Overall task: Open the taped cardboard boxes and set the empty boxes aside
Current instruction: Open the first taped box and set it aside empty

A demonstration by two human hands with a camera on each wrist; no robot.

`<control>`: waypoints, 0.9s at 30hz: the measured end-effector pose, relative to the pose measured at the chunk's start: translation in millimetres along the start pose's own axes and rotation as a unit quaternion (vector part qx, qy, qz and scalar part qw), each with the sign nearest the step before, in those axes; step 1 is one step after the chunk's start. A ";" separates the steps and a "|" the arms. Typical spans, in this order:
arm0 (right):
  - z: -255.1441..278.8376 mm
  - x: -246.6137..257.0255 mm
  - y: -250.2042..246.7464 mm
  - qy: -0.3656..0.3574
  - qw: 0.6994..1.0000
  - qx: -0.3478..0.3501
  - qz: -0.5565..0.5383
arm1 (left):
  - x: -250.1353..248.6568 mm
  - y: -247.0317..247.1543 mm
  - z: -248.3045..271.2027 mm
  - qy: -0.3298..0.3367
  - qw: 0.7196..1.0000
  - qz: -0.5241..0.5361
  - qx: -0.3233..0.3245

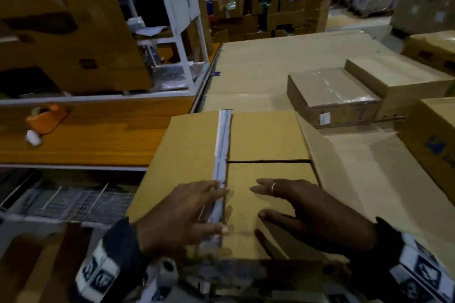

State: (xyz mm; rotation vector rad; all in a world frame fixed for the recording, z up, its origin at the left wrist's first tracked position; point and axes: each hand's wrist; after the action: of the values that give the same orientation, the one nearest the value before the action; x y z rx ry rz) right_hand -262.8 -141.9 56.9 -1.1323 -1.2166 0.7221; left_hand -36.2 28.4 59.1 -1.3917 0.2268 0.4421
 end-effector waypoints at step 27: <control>-165.5 187.0 -2.1 -0.095 0.993 0.035 0.055 | 80.9 4.8 146.1 -0.128 0.804 0.028 -0.581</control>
State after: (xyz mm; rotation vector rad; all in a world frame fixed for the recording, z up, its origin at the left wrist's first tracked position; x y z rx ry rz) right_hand -58.3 -18.6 130.1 -1.0979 -1.2841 0.9663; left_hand 19.3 185.5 47.1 -2.4995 -0.3045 0.8885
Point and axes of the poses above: each hand's wrist, its own z-axis away from the middle knuckle, its own y-axis out of the palm, x = y × z, and after that the axes turned 10 degrees about z, right-handed
